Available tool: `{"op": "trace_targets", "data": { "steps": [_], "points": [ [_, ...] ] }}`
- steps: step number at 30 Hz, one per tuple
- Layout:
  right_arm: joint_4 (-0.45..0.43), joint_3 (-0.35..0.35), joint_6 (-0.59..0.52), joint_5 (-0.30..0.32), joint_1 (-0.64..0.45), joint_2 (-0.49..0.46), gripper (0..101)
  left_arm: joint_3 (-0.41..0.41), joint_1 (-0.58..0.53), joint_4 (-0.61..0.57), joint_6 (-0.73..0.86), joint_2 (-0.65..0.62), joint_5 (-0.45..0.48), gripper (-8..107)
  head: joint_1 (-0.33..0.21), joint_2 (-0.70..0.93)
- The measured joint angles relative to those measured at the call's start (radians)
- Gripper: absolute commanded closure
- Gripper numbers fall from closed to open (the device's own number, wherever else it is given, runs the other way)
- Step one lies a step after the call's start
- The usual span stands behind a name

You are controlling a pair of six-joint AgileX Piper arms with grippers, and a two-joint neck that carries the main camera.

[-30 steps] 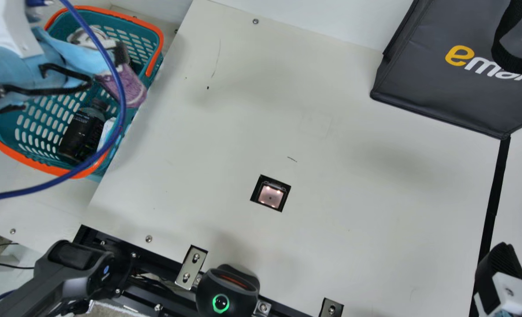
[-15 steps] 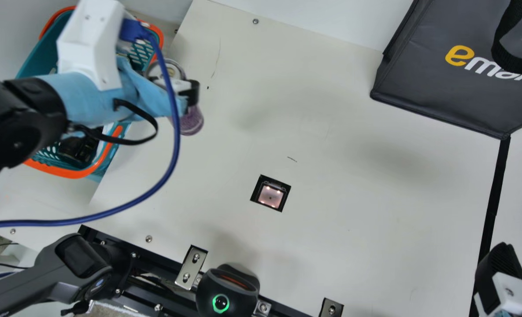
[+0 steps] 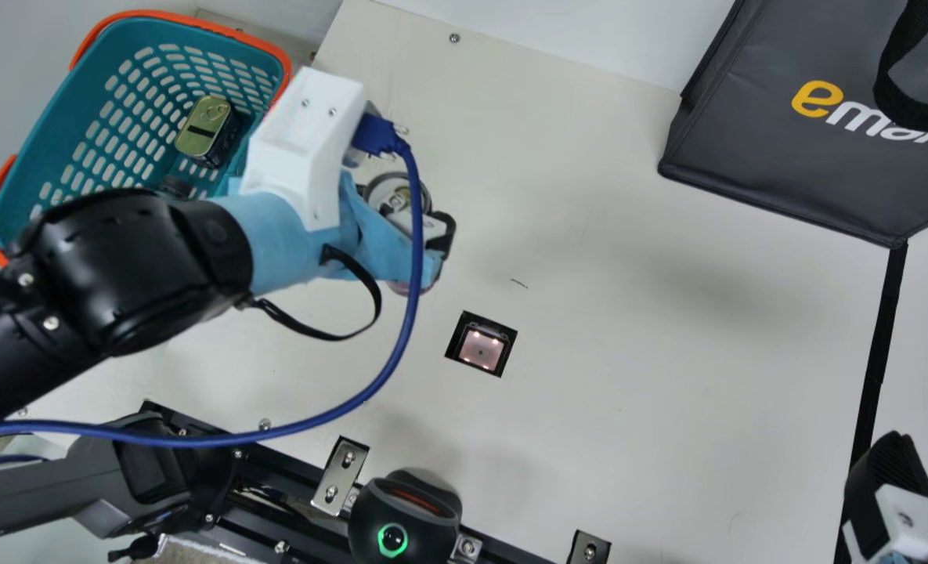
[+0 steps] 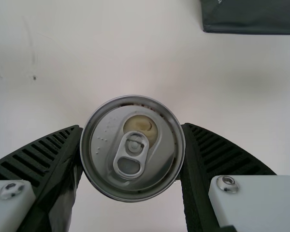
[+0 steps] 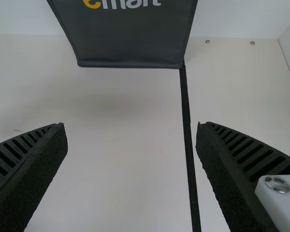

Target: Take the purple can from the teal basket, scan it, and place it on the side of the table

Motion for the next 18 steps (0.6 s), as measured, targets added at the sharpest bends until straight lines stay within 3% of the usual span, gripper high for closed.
{"op": "trace_targets", "data": {
  "steps": [18],
  "points": [
    [0.0, 0.0, 0.0, 0.0, 0.0, 0.0, 6, 0.11, -0.168, 0.032, -0.156, -0.001, -0.058, 107, 0.0, 0.002]
  ]
}}
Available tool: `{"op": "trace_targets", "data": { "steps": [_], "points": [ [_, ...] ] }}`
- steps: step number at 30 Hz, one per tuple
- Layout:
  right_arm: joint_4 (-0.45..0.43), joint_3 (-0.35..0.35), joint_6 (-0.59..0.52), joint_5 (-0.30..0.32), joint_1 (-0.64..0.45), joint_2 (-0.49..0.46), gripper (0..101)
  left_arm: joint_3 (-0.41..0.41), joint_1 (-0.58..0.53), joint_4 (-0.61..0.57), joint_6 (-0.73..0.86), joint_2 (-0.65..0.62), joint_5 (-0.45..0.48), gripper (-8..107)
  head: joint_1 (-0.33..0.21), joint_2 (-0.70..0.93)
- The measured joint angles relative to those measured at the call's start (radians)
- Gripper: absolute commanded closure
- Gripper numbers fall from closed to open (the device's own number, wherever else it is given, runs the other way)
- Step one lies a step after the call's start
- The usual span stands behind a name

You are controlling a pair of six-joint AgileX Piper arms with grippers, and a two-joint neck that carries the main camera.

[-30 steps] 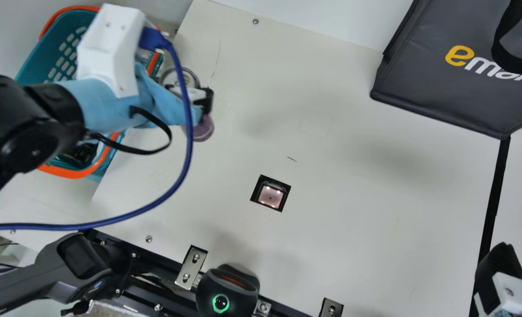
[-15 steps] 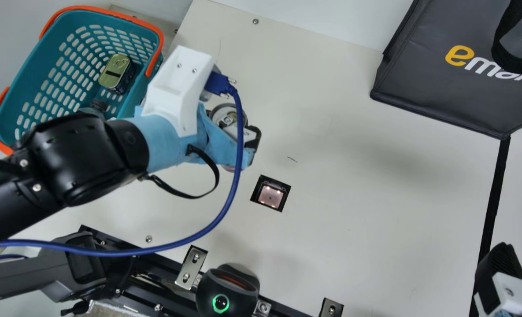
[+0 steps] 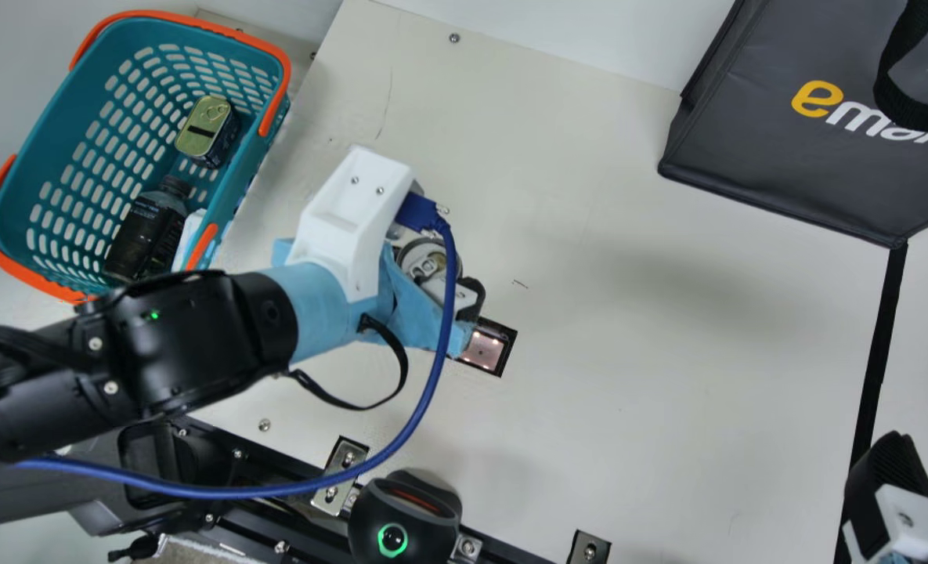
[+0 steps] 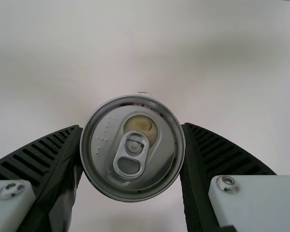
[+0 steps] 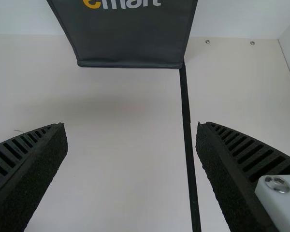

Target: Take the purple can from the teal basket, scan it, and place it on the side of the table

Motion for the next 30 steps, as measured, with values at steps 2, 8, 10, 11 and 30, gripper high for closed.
{"op": "trace_targets", "data": {
  "steps": [2, 8, 10, 11, 30],
  "points": [
    [0.0, 0.0, 0.0, 0.0, 0.0, 0.0, 6, 0.013, -0.017, 0.008, -0.021, 0.0, -0.008, 107, 0.0, 0.0],
    [0.0, 0.0, 0.0, 0.0, 0.0, 0.0, 6, 0.052, -0.065, 0.034, -0.077, 0.002, -0.046, 107, 0.0, 0.0],
    [0.0, 0.0, 0.0, 0.0, 0.0, 0.0, 6, 0.062, -0.076, 0.041, -0.095, 0.002, -0.056, 107, 0.0, 0.0],
    [0.0, 0.0, 0.0, 0.0, 0.0, 0.0, 6, 0.069, -0.084, 0.046, -0.108, 0.004, -0.063, 107, 0.0, 0.0],
    [0.0, 0.0, 0.0, 0.0, 0.0, 0.0, 6, 0.203, -0.171, 0.219, -0.33, 0.019, -0.241, 107, 0.0, 0.0]
  ]
}}
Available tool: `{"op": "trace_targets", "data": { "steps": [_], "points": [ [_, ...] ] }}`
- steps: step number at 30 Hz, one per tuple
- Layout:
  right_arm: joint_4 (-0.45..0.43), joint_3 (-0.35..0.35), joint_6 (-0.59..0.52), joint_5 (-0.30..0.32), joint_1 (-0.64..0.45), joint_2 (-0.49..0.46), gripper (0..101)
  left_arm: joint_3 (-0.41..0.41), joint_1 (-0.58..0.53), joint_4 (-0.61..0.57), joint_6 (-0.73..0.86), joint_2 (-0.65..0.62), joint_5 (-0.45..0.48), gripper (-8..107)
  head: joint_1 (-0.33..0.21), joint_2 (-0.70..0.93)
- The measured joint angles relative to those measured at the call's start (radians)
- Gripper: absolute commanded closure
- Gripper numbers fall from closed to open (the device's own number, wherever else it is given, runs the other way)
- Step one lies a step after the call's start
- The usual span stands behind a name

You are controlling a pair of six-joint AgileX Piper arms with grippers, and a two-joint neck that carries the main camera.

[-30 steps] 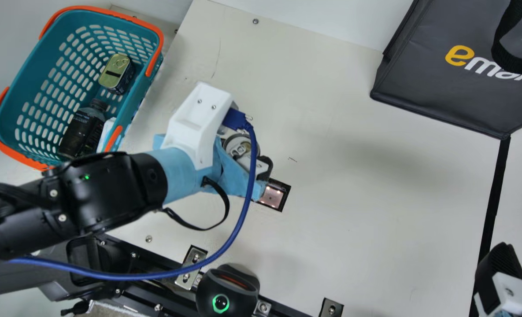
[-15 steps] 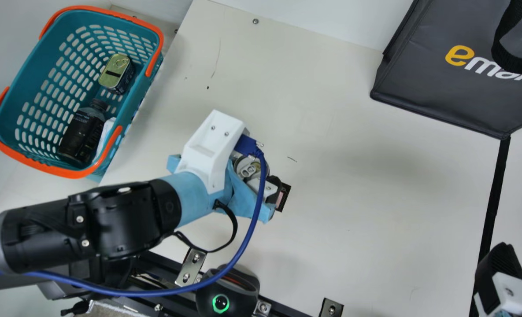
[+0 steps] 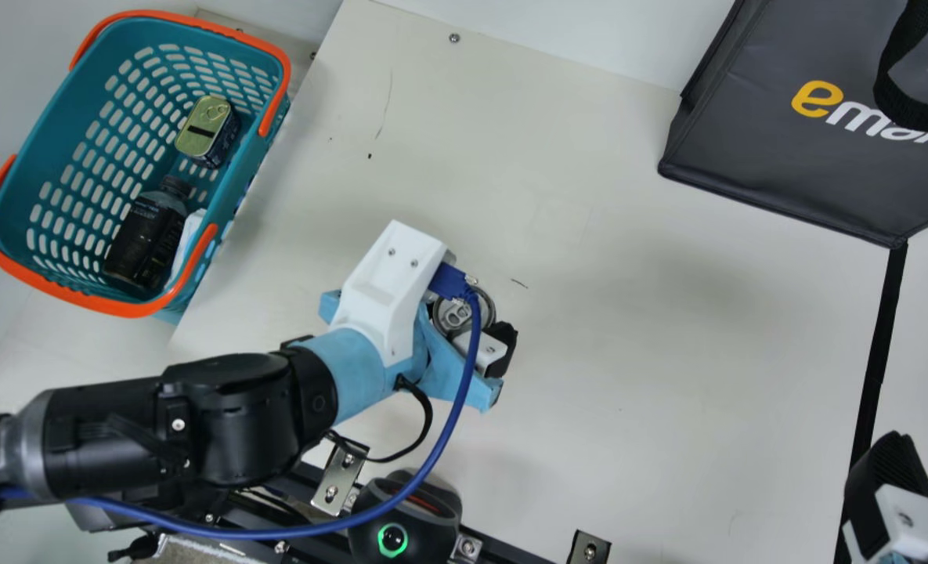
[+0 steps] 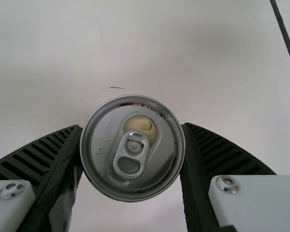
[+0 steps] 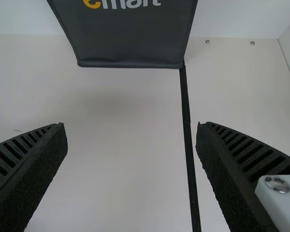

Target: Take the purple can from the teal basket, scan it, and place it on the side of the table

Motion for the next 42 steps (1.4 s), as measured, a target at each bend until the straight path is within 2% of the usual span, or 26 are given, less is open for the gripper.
{"op": "trace_targets", "data": {
  "steps": [17, 29, 42],
  "points": [
    [0.0, 0.0, 0.0, 0.0, 0.0, 0.0, 6, 0.076, -0.033, 0.171, -0.154, 0.043, -0.075, 106, 0.0, 0.0],
    [0.0, 0.0, 0.0, 0.0, 0.0, 0.0, 6, 0.099, -0.05, 0.207, -0.191, 0.045, -0.069, 66, 0.0, 0.0],
    [0.0, 0.0, 0.0, 0.0, 0.0, 0.0, 6, 0.109, -0.047, 0.193, -0.185, 0.045, -0.077, 23, 0.0, 0.0]
  ]
}}
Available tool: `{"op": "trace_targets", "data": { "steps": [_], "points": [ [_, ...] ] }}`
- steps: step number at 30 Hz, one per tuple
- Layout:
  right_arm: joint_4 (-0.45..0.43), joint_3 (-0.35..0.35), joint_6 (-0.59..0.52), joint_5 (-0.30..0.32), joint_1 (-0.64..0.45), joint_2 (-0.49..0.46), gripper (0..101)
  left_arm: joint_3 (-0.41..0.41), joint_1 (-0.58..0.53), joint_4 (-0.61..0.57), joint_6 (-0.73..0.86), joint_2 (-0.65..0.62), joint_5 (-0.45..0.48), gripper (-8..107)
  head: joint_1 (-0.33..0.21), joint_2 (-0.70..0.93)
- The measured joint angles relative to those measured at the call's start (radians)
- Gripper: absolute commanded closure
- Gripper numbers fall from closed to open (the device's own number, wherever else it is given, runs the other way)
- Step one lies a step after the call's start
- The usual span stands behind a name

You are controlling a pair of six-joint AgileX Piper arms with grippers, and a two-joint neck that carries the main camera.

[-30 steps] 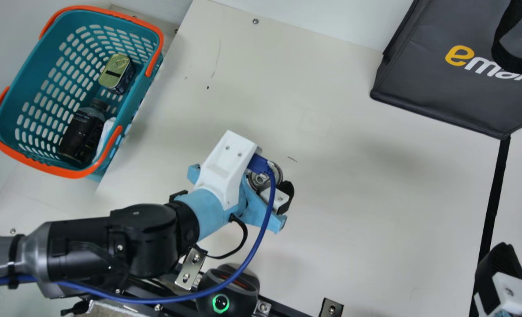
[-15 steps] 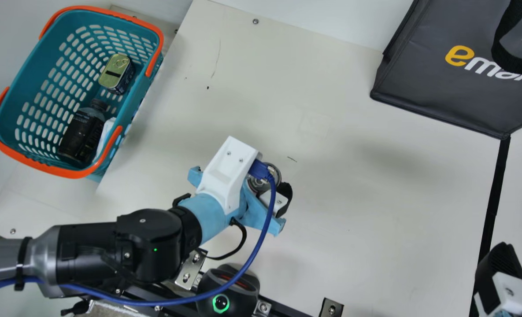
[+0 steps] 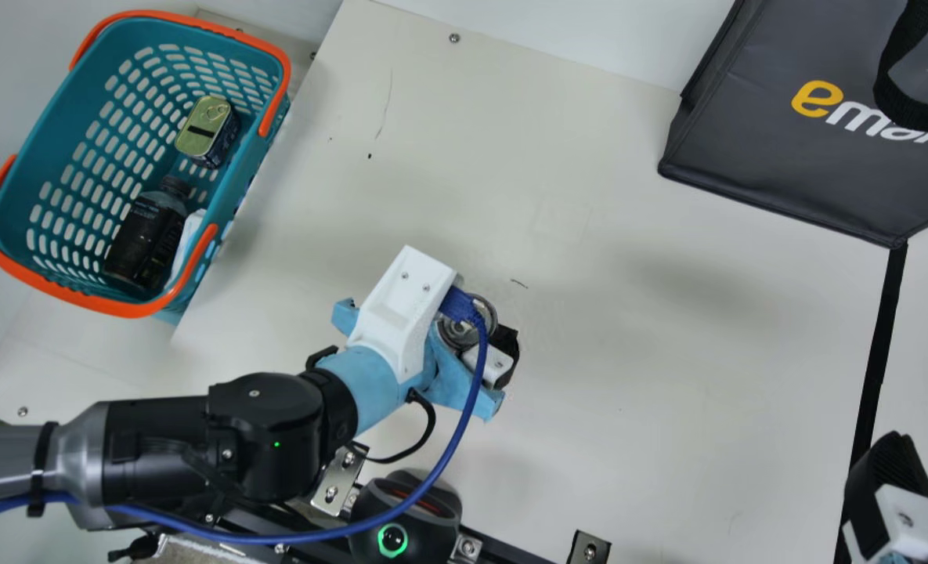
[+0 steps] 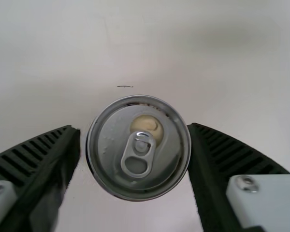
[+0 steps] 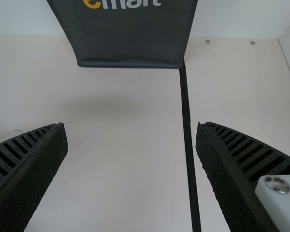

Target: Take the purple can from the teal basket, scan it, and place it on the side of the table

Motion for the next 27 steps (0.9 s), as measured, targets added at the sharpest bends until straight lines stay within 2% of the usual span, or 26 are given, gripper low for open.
{"op": "trace_targets", "data": {
  "steps": [4, 9, 14, 27],
  "points": [
    [0.0, 0.0, 0.0, 0.0, 0.0, 0.0, 6, 0.001, 0.002, -0.013, 0.007, -0.002, -0.002, 9, 0.0, 0.0],
    [0.0, 0.0, 0.0, 0.0, 0.0, 0.0, 6, -0.001, 0.008, -0.034, 0.03, -0.022, -0.002, 9, 0.0, 0.0],
    [0.0, 0.0, 0.0, 0.0, 0.0, 0.0, 6, -0.013, 0.014, -0.102, 0.097, -0.064, -0.002, 9, 0.0, 0.0],
    [0.0, 0.0, 0.0, 0.0, 0.0, 0.0, 6, -0.039, 0.096, -0.343, 0.409, -0.256, 0.047, 9, 0.0, 0.0]
  ]
}}
